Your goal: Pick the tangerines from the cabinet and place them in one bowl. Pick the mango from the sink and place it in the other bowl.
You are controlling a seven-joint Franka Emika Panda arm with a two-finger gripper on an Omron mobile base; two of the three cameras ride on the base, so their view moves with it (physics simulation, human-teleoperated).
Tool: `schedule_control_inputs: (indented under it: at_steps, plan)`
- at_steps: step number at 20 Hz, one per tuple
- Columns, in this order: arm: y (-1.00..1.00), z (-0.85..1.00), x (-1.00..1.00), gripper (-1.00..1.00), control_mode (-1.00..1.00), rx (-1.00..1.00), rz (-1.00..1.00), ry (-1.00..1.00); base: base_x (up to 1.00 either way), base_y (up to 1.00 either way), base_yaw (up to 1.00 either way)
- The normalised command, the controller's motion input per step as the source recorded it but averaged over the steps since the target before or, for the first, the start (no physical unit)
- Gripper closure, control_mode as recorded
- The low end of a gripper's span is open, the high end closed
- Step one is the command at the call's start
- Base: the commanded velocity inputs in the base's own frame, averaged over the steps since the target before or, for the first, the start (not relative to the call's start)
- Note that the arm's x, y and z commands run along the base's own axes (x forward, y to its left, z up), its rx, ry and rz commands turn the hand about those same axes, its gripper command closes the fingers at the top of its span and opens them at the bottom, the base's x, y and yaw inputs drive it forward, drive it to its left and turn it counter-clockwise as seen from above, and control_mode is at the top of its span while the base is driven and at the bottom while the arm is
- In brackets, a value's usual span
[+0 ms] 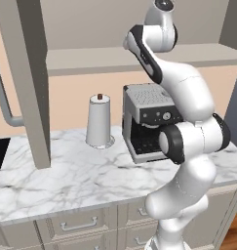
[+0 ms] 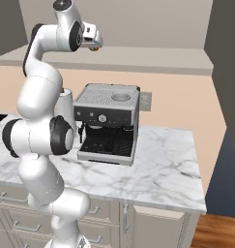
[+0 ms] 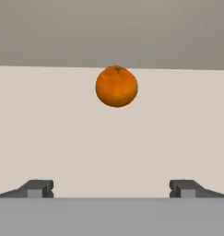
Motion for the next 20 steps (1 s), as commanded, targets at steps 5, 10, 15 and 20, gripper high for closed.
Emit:
schedule_control_inputs:
  at_steps: [5, 10, 15, 20]
  plan:
    - [0.00, -0.21, 0.35, -1.00, -1.00, 0.00, 0.00, -0.01, 0.00, 0.00, 0.00]
    - [0.00, -0.17, 0.37, -1.00, -1.00, 0.00, 0.00, -0.04, 0.00, 0.00, 0.00]
    - [0.00, -0.11, 0.37, -1.00, -1.00, 0.00, 0.00, -0.04, 0.00, 0.00, 0.00]
    - [0.00, -0.01, 0.29, -1.00, -1.00, 0.00, 0.00, -0.04, 0.00, 0.00, 0.00]
